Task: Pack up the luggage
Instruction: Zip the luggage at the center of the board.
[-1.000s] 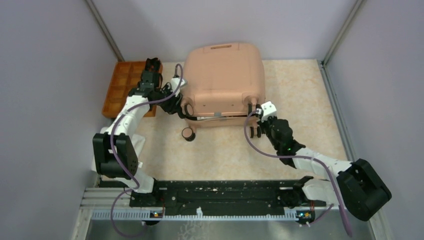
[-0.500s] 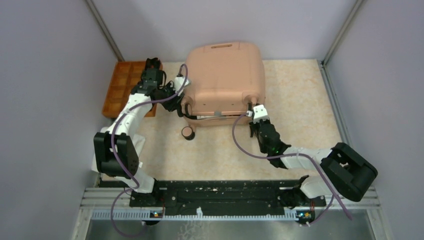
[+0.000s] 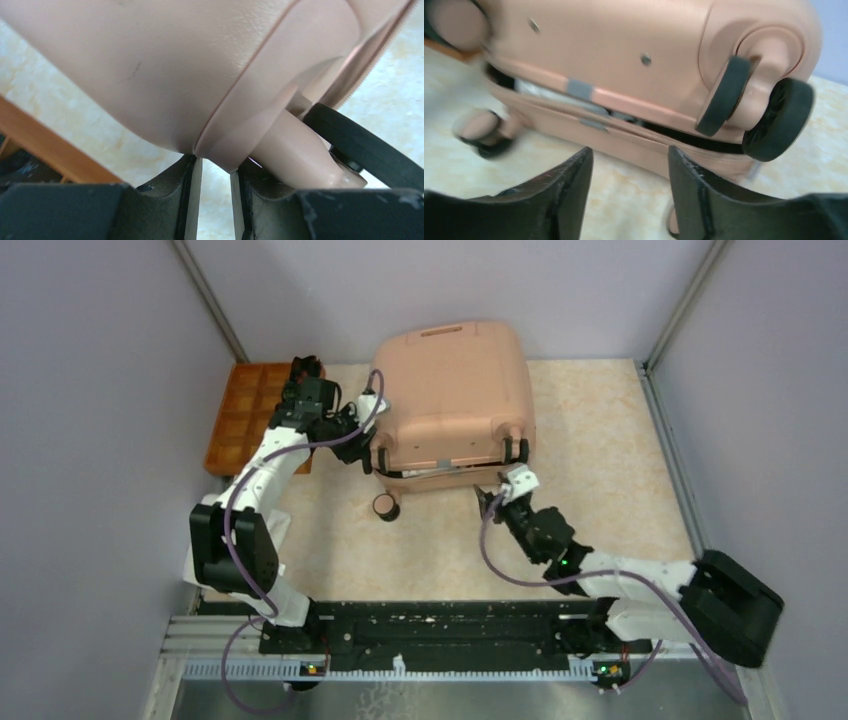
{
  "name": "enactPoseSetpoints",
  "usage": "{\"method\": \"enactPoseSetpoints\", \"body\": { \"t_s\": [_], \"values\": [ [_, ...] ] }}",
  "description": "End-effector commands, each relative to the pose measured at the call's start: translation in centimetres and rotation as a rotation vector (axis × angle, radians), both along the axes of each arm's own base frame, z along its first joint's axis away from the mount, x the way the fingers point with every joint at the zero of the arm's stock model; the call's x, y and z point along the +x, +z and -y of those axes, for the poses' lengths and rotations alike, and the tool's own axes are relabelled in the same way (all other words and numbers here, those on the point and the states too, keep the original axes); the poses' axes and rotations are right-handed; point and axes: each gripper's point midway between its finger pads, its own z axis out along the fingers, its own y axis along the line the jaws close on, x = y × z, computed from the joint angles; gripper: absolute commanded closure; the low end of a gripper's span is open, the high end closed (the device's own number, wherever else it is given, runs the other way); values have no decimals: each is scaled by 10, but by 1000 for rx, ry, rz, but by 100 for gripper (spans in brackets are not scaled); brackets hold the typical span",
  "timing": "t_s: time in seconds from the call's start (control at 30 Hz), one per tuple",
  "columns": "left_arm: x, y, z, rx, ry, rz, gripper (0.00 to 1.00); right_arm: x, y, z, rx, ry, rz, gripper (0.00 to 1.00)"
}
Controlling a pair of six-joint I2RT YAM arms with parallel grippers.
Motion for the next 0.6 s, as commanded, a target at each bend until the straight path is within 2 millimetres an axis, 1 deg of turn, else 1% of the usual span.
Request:
{"method": "enactPoseSetpoints", "body": {
  "t_s": [0.0,0.07,0.17,0.23,0.3,0.37,0.4,0.47,0.53,0.57],
  "values": [
    [-5,30,51,-163,-143,39,67,-37,69,-6,310,222,136,39],
    [-2,36,44,-179,-120,39,67,-34,69,17,329,192,129,35],
    [3,41,33,-196,-84,39,67,-16,67,66,396,57,97,32],
    [3,43,27,-199,-67,39,67,-11,69,89,433,10,80,32],
    [4,46,21,-199,-50,46,67,-4,64,107,424,-59,35,32],
    [3,50,16,-204,-36,52,67,-3,62,114,389,-68,26,32],
    [3,51,15,-207,-31,56,67,-1,56,116,363,-72,5,32],
    [3,55,12,-210,-24,63,67,7,42,114,269,-54,-63,33],
    [3,57,11,-213,-16,67,67,16,24,113,164,-59,-152,39],
    [4,59,11,-217,-15,70,67,21,16,113,124,-60,-180,44]
  ]
}}
